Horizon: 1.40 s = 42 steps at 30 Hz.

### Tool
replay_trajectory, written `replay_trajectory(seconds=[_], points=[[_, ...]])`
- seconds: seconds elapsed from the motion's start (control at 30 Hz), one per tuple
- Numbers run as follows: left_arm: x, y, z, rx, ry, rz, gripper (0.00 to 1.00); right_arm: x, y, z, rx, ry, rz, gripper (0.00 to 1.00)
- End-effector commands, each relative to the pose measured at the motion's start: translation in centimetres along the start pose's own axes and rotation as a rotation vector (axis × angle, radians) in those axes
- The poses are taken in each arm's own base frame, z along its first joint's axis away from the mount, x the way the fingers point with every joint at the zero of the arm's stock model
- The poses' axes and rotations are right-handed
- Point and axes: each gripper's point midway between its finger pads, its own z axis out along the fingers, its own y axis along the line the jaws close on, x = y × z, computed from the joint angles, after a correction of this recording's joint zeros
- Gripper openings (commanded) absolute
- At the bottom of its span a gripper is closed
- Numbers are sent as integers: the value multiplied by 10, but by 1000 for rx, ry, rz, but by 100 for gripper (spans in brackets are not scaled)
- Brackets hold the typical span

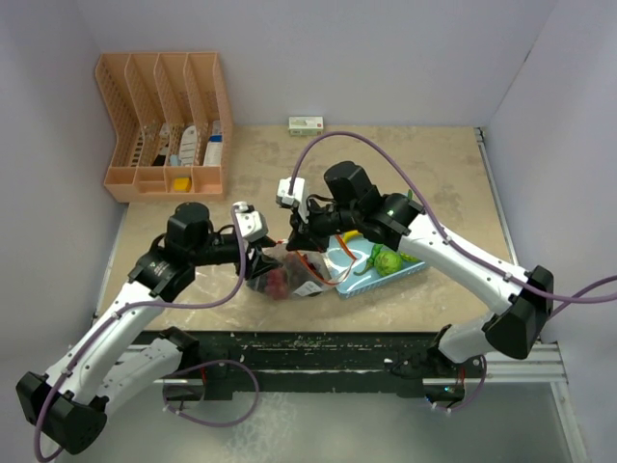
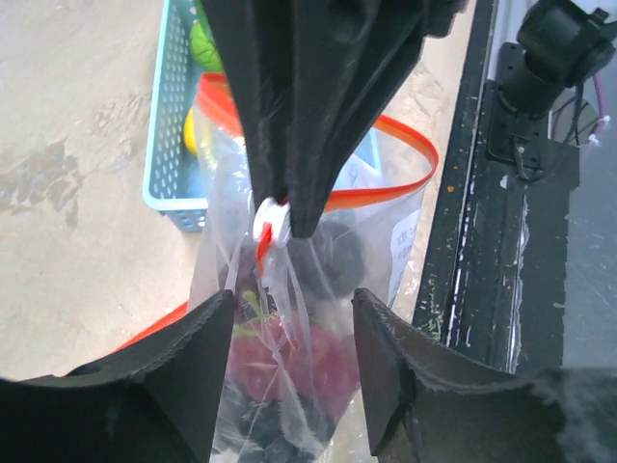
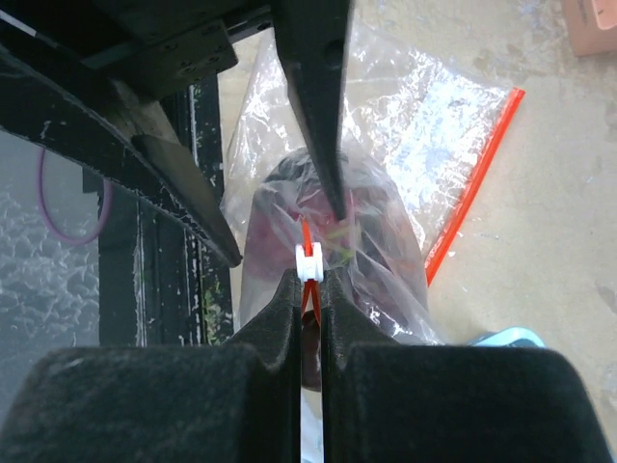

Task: Place the food in the zip-top bag and seal the zipper
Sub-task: Zip the zipper food storage bag at the center of the board.

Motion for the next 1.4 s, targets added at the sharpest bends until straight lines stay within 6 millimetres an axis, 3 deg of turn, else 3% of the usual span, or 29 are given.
replay_trajectory(seconds=[0.0, 0.27, 0.63, 0.77, 1.0, 1.17, 1.2, 1.27, 1.37], points=[[-9, 9, -5, -79, -41, 2, 68, -42, -3, -23, 48, -117, -87, 0], [-31, 14, 3, -68, -139, 30, 72, -41, -1, -23, 37, -118, -87, 0], [-27, 7, 18, 52, -131, 48, 61, -41, 2, -24, 27, -117, -92, 0], [-28, 2, 22, 102, -134, 51, 48, -40, 3, -23, 19, -112, -90, 0], [-25, -3, 27, 172, -112, 30, 0, -38, 2, -22, 19, -105, -84, 0], [-23, -3, 25, 167, -90, 10, 0, -39, -6, -25, 71, -99, -84, 0], [-23, -2, 23, 162, -92, 10, 0, -41, -9, -28, 94, -100, -84, 2], [-26, -1, 19, 137, -100, 11, 0, -42, -16, -33, 148, -98, -85, 26], [-29, 2, 13, 97, -117, 26, 0, -45, -24, -43, 219, -99, -93, 40]])
